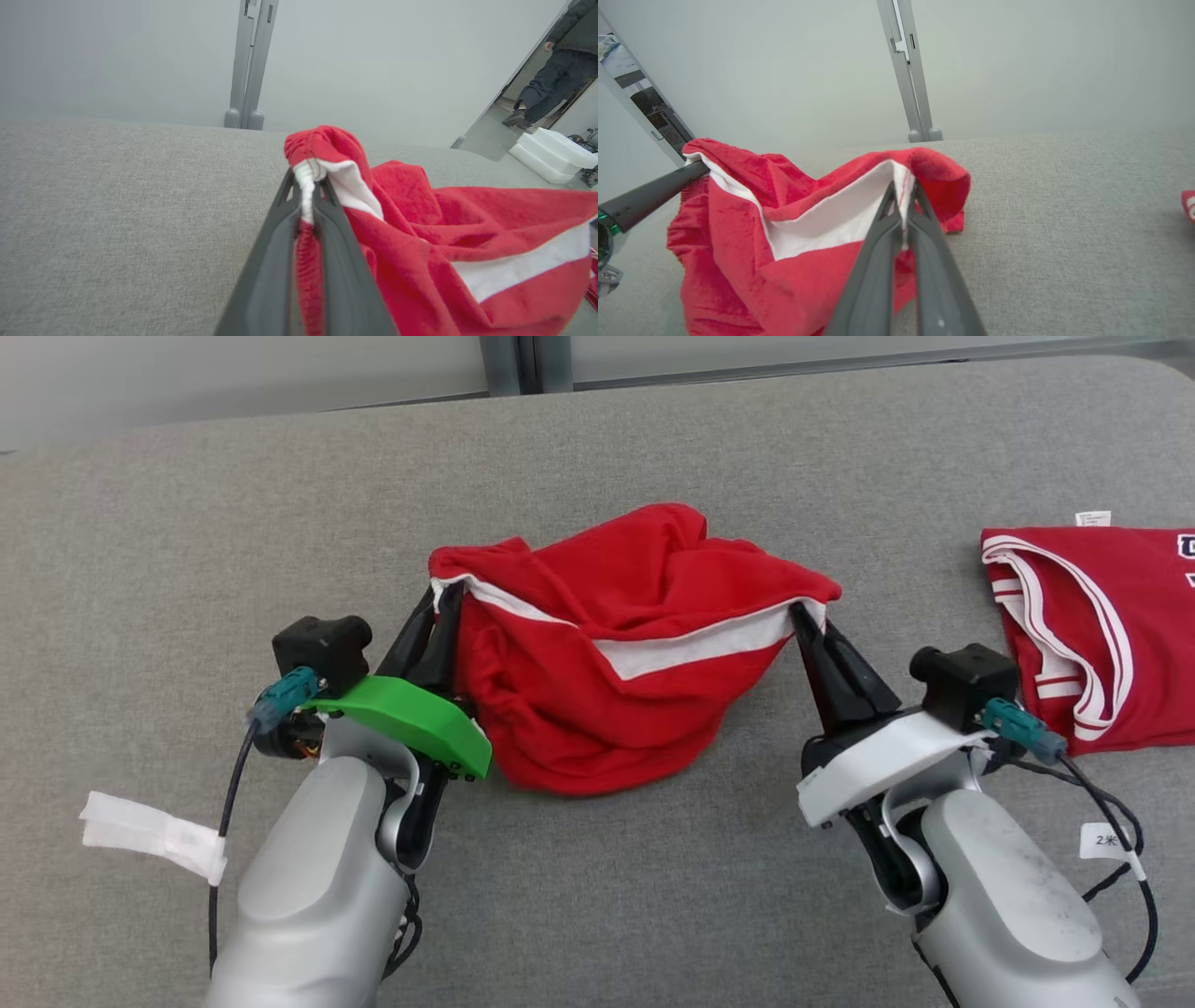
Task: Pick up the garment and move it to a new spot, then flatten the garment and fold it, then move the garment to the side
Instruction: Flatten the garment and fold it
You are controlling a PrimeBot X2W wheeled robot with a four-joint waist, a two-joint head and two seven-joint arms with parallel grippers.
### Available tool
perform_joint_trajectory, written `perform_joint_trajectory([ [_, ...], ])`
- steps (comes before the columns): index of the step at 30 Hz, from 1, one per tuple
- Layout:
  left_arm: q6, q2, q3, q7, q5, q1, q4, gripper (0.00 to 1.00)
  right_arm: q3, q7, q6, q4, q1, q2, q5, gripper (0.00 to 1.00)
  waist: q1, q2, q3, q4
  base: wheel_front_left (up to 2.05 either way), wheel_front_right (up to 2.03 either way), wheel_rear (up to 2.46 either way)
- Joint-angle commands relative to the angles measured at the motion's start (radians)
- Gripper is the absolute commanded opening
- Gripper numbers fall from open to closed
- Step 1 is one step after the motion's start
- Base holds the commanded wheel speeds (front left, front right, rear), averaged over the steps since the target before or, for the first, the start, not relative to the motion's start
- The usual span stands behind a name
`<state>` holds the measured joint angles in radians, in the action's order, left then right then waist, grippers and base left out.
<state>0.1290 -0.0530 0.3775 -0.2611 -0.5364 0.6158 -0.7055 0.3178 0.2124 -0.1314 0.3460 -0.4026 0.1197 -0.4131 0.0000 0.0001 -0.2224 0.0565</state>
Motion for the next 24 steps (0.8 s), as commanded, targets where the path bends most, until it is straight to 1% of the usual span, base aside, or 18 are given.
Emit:
perform_joint_trajectory([
  [1,0.003,-0.012,0.000,-0.004,-0.018,-0.018,0.047,0.00,-0.009,-0.009,0.002,-0.036,0.018,0.011,-0.006,0.00,0.0000,-0.0001,0.013,-0.002,0.00,0.00,0.00],
  [5,0.003,-0.025,0.014,-0.004,-0.072,-0.020,0.171,0.00,-0.045,-0.045,0.002,-0.159,0.031,0.036,-0.014,0.00,0.0000,-0.0001,0.028,0.001,0.00,0.00,0.00],
  [8,0.003,-0.038,0.020,0.001,-0.120,0.005,0.254,0.00,-0.074,-0.093,0.002,-0.258,0.023,0.050,-0.033,0.00,0.0000,-0.0001,0.029,0.013,0.00,0.00,0.00],
  [11,0.003,-0.050,0.012,0.032,-0.154,0.046,0.303,0.00,-0.093,-0.153,0.002,-0.326,-0.022,0.069,-0.055,0.00,0.0000,-0.0001,0.011,0.031,0.00,0.00,0.00],
  [13,0.003,-0.052,0.003,0.055,-0.177,0.088,0.319,0.00,-0.092,-0.200,0.002,-0.344,-0.071,0.096,-0.036,0.00,0.0000,-0.0001,-0.013,0.045,0.00,0.00,0.00],
  [14,0.002,-0.047,-0.008,0.066,-0.193,0.115,0.320,0.00,-0.087,-0.227,0.002,-0.344,-0.105,0.107,-0.027,0.00,0.0000,-0.0001,-0.029,0.052,0.00,0.00,0.00],
  [15,-0.002,-0.050,-0.014,0.075,-0.192,0.142,0.318,0.00,-0.089,-0.247,0.002,-0.336,-0.136,0.104,-0.037,0.00,0.0000,-0.0001,-0.044,0.059,0.00,0.00,0.00],
  [17,-0.016,-0.058,-0.039,0.088,-0.203,0.208,0.302,0.00,-0.095,-0.278,0.001,-0.305,-0.223,0.111,-0.025,0.00,0.0000,-0.0001,-0.085,0.077,0.00,0.00,0.00],
  [19,-0.024,-0.059,-0.056,0.094,-0.212,0.268,0.276,0.00,-0.101,-0.295,0.001,-0.248,-0.305,0.103,-0.026,0.00,0.0000,-0.0001,-0.121,0.093,0.00,0.00,0.00],
  [20,-0.027,-0.056,-0.073,0.091,-0.224,0.302,0.259,0.00,-0.110,-0.305,0.001,-0.205,-0.352,0.084,-0.044,0.00,0.0000,-0.0001,-0.139,0.101,0.00,0.00,0.00],
  [22,-0.038,-0.066,-0.097,0.080,-0.222,0.367,0.230,0.00,-0.132,-0.292,0.001,-0.129,-0.447,0.070,-0.028,0.00,0.0000,-0.0001,-0.171,0.114,0.00,0.00,0.00],
  [23,-0.042,-0.066,-0.111,0.074,-0.232,0.392,0.214,0.00,-0.150,-0.282,0.002,-0.089,-0.482,0.045,-0.047,0.00,0.0000,-0.0001,-0.183,0.120,0.00,0.00,0.00],
  [24,-0.043,-0.068,-0.122,0.063,-0.233,0.421,0.194,0.00,-0.158,-0.260,0.001,-0.048,-0.530,0.040,-0.026,0.00,0.0000,-0.0001,-0.194,0.124,0.00,0.00,0.00],
])
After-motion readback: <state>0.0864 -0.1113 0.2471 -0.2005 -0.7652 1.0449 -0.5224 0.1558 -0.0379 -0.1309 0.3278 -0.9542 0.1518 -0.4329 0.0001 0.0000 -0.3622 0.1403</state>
